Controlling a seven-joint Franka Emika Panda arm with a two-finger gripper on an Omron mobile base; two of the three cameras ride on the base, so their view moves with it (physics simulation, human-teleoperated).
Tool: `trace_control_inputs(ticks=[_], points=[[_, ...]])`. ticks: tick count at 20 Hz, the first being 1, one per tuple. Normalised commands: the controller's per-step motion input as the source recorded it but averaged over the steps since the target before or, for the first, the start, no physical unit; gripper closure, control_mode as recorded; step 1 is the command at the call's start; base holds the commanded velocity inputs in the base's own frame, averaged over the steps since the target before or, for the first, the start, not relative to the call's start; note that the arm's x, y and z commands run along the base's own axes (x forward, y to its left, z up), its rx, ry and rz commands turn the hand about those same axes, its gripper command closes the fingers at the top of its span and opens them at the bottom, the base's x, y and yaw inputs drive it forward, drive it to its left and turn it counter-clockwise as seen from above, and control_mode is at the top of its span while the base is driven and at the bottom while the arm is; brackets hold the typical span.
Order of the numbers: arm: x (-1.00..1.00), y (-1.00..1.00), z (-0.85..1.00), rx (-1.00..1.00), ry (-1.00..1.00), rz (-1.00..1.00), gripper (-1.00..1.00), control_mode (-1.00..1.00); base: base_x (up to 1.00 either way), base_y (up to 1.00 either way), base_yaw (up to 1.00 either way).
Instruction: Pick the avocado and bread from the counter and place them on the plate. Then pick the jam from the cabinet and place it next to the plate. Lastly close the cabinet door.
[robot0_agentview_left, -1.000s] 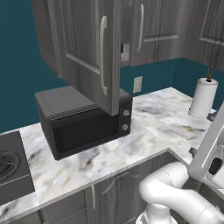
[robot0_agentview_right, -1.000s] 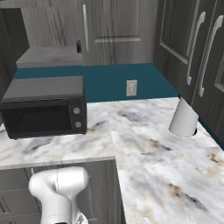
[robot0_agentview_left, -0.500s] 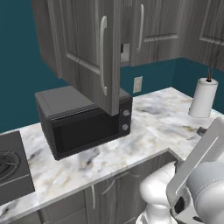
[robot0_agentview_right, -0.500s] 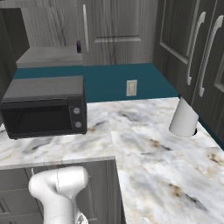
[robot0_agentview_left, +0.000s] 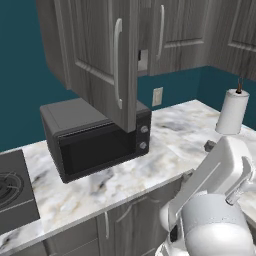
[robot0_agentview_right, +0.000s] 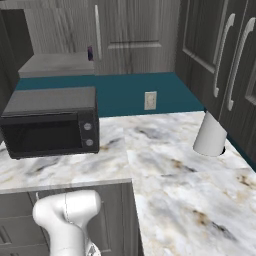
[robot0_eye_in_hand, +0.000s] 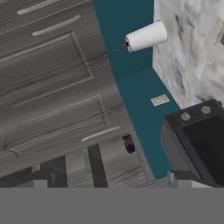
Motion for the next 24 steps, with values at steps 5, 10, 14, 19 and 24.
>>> trace_control_inputs(ticks=[5,10,14,19,24], points=[[0.07,0.27,0.18,-0.16,-0.03,-0.01,-1.0,-1.0,0.0,0.0,0.0],[0.12,0.27,0.24,-0.09,0.0,-0.03,-1.0,-1.0,0.0,0.0,0.0],[0.26,0.3,0.23,-0.01,0.0,-0.1,-1.0,-1.0,0.0,0.0,0.0],[0.36,0.37,0.09,-0.01,0.01,-0.12,-1.0,-1.0,0.0,0.0,0.0],[0.43,0.41,0.0,-0.01,0.02,-0.09,-1.0,-1.0,0.0,0.0,0.0]])
